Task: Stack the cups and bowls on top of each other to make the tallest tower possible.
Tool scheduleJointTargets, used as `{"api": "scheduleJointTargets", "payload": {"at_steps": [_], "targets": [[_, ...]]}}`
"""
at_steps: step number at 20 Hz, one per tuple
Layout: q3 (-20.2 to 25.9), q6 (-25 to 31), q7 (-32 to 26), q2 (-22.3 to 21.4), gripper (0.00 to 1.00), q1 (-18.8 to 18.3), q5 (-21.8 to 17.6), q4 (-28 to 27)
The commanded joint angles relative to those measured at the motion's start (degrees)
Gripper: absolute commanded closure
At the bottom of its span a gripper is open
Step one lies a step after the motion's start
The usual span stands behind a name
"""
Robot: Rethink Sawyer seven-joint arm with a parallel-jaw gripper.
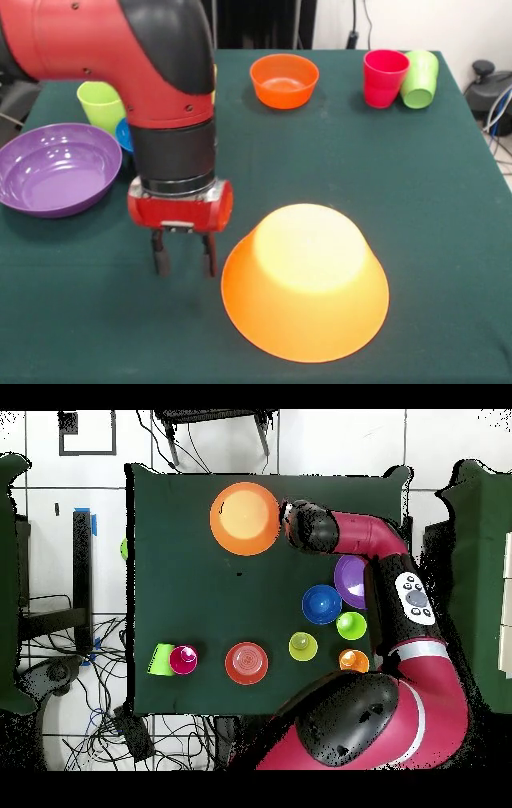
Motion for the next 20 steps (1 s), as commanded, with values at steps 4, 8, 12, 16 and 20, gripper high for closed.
{"api": "scheduleJointTargets", "payload": {"at_steps": [4,8,12,16,20], "targets": [[-6.20,2.14,7.09,-9.21,0.00,7.04,-0.14,13.36],[-8.57,4.02,8.67,-14.85,0.00,8.71,1.78,17.78],[-11.30,3.63,9.10,-19.77,0.00,10.65,2.55,21.85],[-13.32,1.16,9.49,-20.93,0.00,11.81,3.05,24.13],[-13.41,0.28,8.53,-20.51,0.00,11.51,4.03,24.77]]}}
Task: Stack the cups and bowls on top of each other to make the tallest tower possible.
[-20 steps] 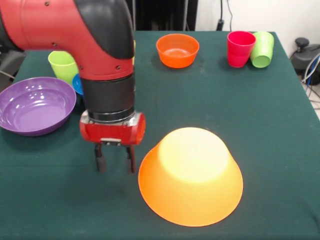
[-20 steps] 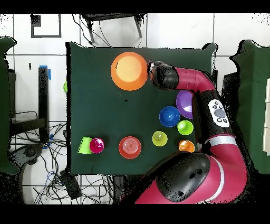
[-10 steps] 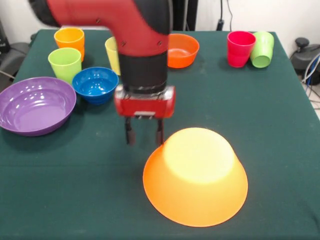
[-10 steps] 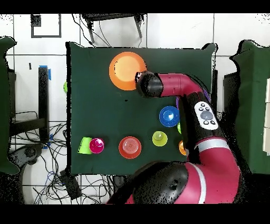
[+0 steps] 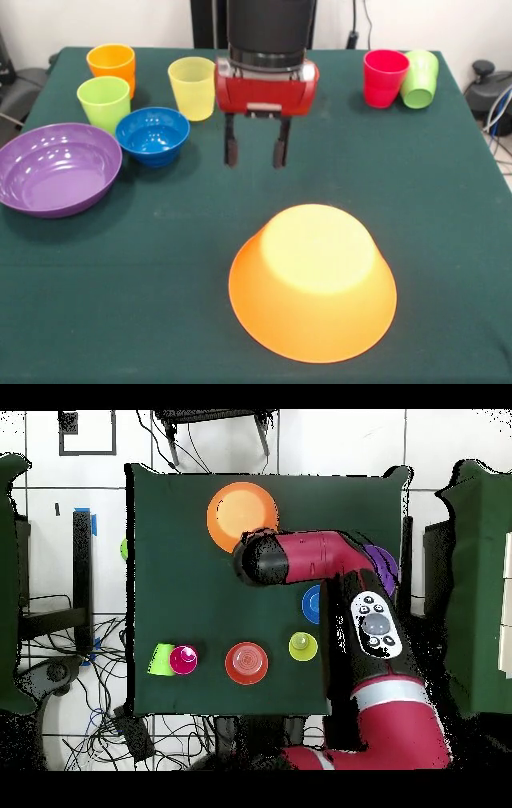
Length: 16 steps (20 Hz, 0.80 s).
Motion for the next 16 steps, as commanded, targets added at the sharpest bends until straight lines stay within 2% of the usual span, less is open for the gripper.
{"api": "scheduleJointTargets", "payload": {"at_steps": [1,7,11,13,16], "targets": [[-3.07,-0.26,8.11,-1.87,0.00,0.44,1.17,6.41],[-0.86,0.09,7.49,-3.56,0.00,1.22,4.60,5.81],[-0.23,2.02,7.77,-0.10,0.00,4.98,6.17,-3.12],[-1.59,2.41,9.16,1.64,0.00,7.43,6.60,-7.21],[-3.46,3.17,11.55,3.02,0.00,10.40,8.09,-10.49]]}}
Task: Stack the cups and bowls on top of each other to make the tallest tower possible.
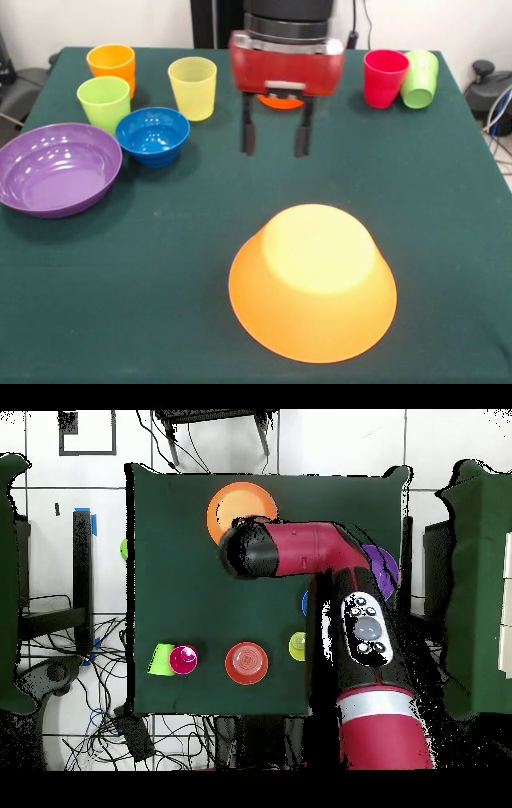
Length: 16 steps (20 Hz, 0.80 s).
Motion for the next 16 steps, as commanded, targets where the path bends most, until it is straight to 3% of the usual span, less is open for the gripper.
{"api": "scheduleJointTargets", "payload": {"at_steps": [1,4,8,12,16], "targets": [[-1.53,3.10,11.97,5.16,0.00,7.18,2.92,-8.60],[-3.31,2.23,13.01,7.38,0.00,9.25,4.08,-11.19],[-6.47,1.72,11.57,10.26,0.00,10.81,2.62,-14.69],[-8.02,6.07,7.38,9.07,0.00,10.05,1.94,-15.86],[-7.44,6.46,4.77,9.20,0.00,8.92,2.36,-15.99]]}}
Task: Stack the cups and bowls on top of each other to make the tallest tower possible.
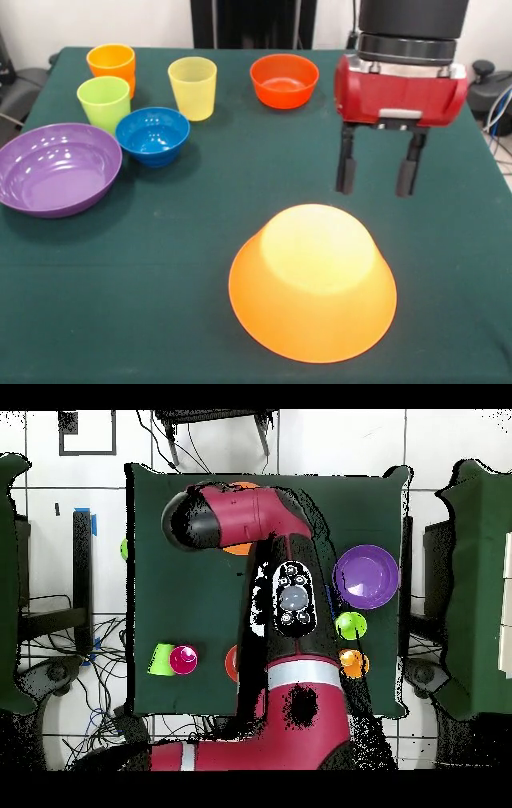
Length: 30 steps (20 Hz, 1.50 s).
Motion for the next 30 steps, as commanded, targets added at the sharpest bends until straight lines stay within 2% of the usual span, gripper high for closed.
{"api": "scheduleJointTargets", "payload": {"at_steps": [1,6,10,12,15,19,30], "targets": [[-1.55,5.87,2.35,4.03,0.00,-2.15,-0.88,-2.81],[-1.09,3.62,1.61,5.37,0.00,-3.51,-1.07,-1.17],[-1.02,5.10,0.64,4.50,0.00,-3.97,-0.79,-0.37],[-0.78,3.31,0.58,5.08,0.00,-4.52,-0.99,0.51],[0.82,2.86,0.19,8.14,0.00,-5.64,-0.14,-0.21],[0.13,-0.51,1.07,9.99,0.00,-5.31,-1.46,-1.51],[3.53,-3.30,-6.53,12.30,0.00,-11.16,-4.00,-2.45]]}}
